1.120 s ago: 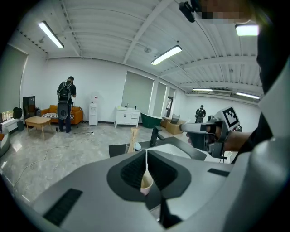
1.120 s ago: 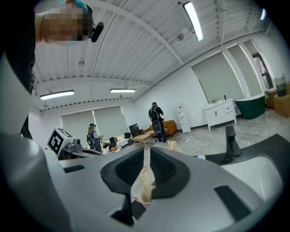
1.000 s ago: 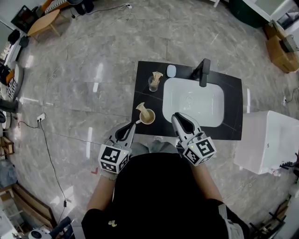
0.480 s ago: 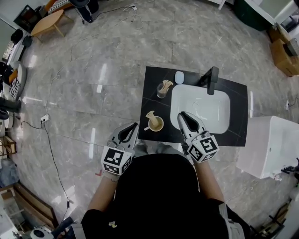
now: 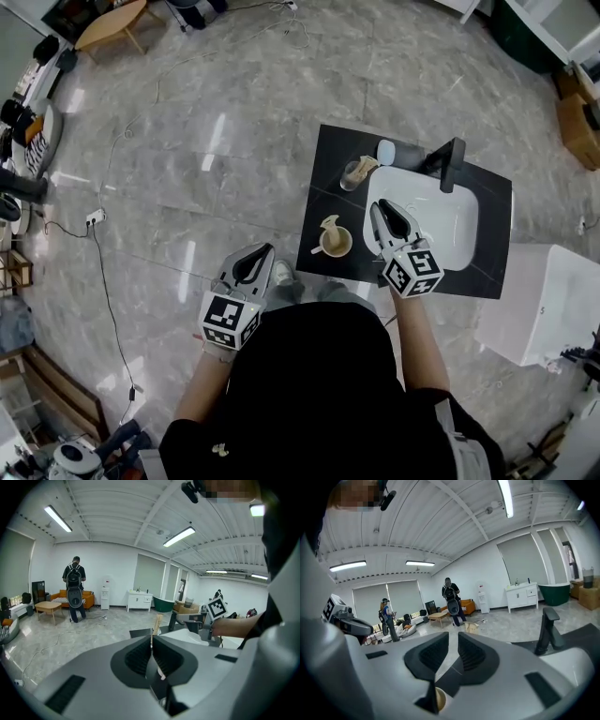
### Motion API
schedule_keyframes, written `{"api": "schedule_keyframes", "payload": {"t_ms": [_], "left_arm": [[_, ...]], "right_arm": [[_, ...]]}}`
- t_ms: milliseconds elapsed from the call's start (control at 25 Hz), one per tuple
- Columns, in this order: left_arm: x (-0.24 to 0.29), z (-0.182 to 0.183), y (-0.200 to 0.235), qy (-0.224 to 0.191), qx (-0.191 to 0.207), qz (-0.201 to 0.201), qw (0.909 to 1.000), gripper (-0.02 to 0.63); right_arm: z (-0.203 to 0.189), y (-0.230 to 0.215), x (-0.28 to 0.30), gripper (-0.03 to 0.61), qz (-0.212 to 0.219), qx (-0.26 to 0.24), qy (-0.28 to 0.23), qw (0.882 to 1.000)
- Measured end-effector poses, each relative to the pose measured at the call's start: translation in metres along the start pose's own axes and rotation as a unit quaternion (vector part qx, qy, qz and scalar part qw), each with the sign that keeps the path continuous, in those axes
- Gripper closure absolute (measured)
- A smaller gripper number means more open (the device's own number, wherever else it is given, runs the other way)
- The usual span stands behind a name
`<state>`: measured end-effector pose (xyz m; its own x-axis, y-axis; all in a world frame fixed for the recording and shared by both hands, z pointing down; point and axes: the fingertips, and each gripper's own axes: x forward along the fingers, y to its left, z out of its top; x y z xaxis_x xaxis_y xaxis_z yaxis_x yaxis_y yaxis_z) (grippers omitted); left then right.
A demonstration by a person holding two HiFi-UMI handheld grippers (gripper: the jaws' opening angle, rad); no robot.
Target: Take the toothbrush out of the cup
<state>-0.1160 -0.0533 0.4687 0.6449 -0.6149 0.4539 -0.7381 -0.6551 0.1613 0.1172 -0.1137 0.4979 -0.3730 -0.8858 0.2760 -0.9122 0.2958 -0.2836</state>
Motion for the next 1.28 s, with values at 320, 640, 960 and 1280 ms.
{"api": "schedule_keyframes", "payload": {"t_ms": [320, 640, 960, 1280], "left_arm": [[-0.029, -0.015, 0.030, 0.008, -0.014, 0.035, 0.9993, 0.586], [-0.045, -0.024, 0.051, 0.010, -0.031, 0.066, 0.9973, 0.587], [-0.050, -0.024, 0.066, 0.007, -0.048, 0.095, 0.9943, 0.587], [-0.049, -0.029, 0.072, 0.011, -0.062, 0.108, 0.9921, 0.586]], "right_arm": [[-0.036, -0.026, 0.042, 0.460, -0.032, -0.004, 0.050, 0.998], [-0.047, -0.042, 0.080, 0.396, -0.050, -0.004, 0.074, 0.996], [-0.052, -0.053, 0.108, 0.388, -0.067, -0.010, 0.085, 0.994], [-0.056, -0.062, 0.122, 0.430, -0.084, -0.021, 0.098, 0.991]]}}
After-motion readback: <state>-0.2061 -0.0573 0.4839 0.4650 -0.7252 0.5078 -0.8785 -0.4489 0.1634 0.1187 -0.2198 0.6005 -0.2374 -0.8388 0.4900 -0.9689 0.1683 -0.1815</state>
